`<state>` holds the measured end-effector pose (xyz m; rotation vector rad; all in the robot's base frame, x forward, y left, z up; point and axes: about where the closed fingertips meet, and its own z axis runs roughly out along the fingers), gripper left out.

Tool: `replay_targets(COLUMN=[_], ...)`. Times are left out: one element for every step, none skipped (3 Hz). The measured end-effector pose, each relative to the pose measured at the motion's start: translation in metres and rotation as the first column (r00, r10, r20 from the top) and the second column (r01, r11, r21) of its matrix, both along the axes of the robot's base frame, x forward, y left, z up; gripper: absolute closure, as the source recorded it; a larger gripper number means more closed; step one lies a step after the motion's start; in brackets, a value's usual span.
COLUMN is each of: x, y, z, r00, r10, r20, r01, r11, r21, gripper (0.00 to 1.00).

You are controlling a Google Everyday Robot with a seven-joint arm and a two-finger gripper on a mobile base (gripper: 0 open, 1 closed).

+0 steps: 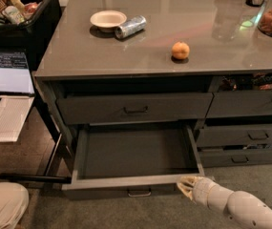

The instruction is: Close middle drawer

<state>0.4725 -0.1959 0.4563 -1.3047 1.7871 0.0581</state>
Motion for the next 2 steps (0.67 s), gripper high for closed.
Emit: replay_targets(x=[0.020, 0.042], y=[0.012, 0.026], z=[0.020, 0.042], r00=[0.9976, 0.9922], r10=[-0.020, -0.024], r20=[0.066, 0.122], r01=[0.019, 0.023], r11=[1.000, 1.000], r21=[0.012, 0.015], gripper=[1.00, 1.00])
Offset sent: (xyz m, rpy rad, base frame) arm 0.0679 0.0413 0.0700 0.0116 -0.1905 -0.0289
